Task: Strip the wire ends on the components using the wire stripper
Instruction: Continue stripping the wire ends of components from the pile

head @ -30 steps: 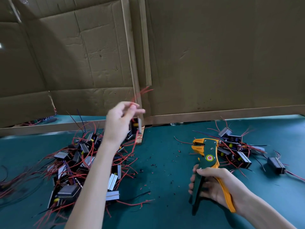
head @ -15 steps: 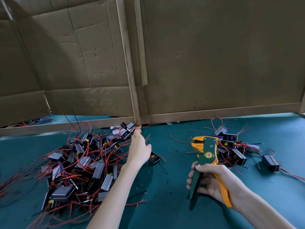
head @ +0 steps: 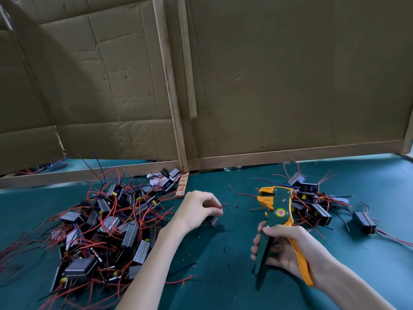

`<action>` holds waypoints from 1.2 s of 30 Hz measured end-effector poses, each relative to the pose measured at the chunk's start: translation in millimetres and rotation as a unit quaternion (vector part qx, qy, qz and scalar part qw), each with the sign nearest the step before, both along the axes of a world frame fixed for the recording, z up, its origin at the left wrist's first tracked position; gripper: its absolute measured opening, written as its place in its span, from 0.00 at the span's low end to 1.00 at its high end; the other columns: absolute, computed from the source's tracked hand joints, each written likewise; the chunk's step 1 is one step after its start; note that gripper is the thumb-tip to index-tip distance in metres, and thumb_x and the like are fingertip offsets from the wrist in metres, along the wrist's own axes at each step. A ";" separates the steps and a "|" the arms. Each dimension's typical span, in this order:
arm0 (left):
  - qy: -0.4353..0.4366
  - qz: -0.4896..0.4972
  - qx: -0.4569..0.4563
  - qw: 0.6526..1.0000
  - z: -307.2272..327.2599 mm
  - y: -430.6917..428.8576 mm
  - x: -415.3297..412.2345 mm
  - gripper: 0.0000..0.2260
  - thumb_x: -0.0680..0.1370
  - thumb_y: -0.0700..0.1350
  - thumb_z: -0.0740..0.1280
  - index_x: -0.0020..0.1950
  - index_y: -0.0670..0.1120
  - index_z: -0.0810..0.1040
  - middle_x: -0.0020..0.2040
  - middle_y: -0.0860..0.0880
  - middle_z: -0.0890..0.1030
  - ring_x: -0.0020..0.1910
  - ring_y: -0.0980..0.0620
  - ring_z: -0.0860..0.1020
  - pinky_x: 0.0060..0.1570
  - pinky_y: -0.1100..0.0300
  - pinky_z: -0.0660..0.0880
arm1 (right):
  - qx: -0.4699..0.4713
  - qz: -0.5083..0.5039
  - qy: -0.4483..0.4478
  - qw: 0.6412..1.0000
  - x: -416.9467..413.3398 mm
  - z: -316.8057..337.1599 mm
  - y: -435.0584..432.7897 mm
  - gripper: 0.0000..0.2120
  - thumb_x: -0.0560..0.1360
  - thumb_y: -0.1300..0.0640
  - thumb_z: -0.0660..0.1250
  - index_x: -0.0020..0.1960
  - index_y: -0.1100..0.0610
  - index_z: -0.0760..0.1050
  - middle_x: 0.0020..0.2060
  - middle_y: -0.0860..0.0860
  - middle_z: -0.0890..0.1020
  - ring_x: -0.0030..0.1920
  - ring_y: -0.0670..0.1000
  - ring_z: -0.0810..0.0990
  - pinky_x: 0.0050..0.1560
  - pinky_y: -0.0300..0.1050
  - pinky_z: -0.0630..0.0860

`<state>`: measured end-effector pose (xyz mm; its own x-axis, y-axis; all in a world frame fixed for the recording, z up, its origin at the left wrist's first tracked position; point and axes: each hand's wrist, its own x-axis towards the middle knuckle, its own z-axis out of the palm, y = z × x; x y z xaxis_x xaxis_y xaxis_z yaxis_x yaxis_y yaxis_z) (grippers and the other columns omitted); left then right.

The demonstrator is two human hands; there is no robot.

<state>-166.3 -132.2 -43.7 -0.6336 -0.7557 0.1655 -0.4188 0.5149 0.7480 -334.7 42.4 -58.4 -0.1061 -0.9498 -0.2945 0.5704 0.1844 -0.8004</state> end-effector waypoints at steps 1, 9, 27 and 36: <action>0.028 0.007 0.012 1.000 1.5 1.3 -0.6 0.08 0.69 0.42 0.77 0.37 0.52 0.81 0.35 0.52 0.85 0.36 0.58 0.81 0.45 0.62 0.76 | -0.001 0.004 0.000 1.000 0.3 -0.1 0.1 0.10 0.65 0.65 0.68 0.45 0.67 0.78 0.37 0.64 0.79 0.35 0.63 0.81 0.37 0.57 0.82; 0.178 -0.038 0.099 0.978 18.6 11.0 -5.3 0.09 0.70 0.37 0.76 0.39 0.46 0.77 0.37 0.45 0.84 0.42 0.46 0.83 0.50 0.53 0.77 | -0.017 0.043 0.014 0.999 2.3 -8.7 -3.4 0.14 0.56 0.63 0.77 0.41 0.64 0.82 0.37 0.65 0.80 0.37 0.64 0.82 0.41 0.59 0.81; 0.159 -0.137 0.131 0.969 58.5 41.9 -4.4 0.03 0.76 0.40 0.70 0.43 0.44 0.81 0.34 0.51 0.81 0.35 0.55 0.78 0.42 0.64 0.76 | -0.143 0.117 0.081 0.979 5.5 0.7 3.2 0.19 0.61 0.59 0.82 0.47 0.64 0.80 0.39 0.67 0.79 0.40 0.66 0.81 0.47 0.62 0.78; 0.118 -0.146 0.128 0.974 64.0 45.1 -3.0 0.04 0.76 0.40 0.69 0.41 0.45 0.81 0.32 0.54 0.80 0.34 0.57 0.77 0.42 0.64 0.75 | -0.141 0.108 0.112 0.978 10.9 7.9 7.7 0.16 0.59 0.60 0.81 0.43 0.63 0.81 0.37 0.67 0.79 0.37 0.66 0.81 0.44 0.61 0.79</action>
